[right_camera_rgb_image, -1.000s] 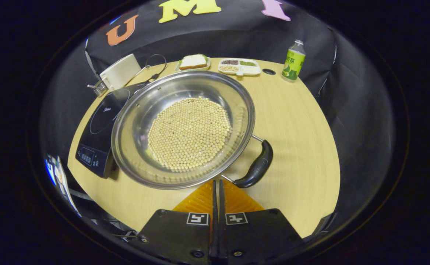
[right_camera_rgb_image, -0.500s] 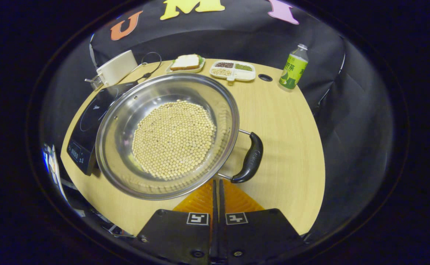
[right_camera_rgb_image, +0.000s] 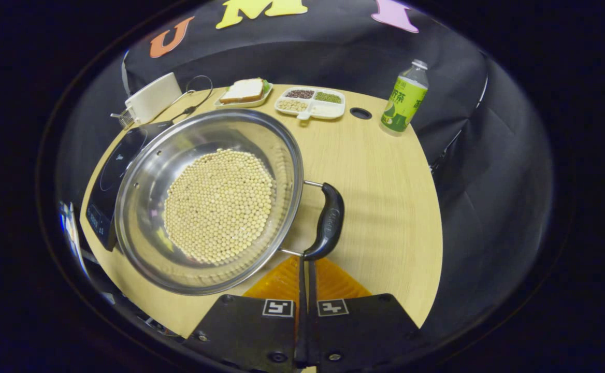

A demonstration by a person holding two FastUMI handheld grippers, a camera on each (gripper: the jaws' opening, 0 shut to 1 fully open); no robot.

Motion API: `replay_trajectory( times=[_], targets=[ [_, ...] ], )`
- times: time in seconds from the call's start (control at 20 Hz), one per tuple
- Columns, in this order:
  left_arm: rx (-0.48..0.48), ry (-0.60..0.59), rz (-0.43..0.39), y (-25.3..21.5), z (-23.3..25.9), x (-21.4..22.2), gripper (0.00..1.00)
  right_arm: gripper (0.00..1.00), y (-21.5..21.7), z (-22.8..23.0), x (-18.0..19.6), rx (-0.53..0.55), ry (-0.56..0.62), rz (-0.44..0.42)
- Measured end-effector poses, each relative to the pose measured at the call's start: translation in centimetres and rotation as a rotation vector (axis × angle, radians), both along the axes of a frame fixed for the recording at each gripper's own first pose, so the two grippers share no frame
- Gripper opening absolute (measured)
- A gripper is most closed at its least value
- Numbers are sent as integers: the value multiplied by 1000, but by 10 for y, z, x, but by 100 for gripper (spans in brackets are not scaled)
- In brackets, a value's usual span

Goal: First push the handle of the pot to place it horizontally, then grasp the pot with both hands and set it on the induction cooktop.

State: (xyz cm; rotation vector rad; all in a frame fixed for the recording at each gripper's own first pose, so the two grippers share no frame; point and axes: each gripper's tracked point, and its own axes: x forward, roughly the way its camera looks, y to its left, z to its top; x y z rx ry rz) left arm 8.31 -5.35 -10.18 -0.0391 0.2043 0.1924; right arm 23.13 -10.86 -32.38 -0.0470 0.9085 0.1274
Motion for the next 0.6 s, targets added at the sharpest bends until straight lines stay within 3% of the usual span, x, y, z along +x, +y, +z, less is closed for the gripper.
replay_trajectory(
  times=[0.35, 0.6],
  targets=[
    [-20, 18, -5, -6, -2, -7, 96, 4, -4, 5, 4, -12, -22, -4],
    [-23, 20, -52, -5, -2, -21, 96, 0, -15, 20, -27, -34, -72, -74]
  ],
)
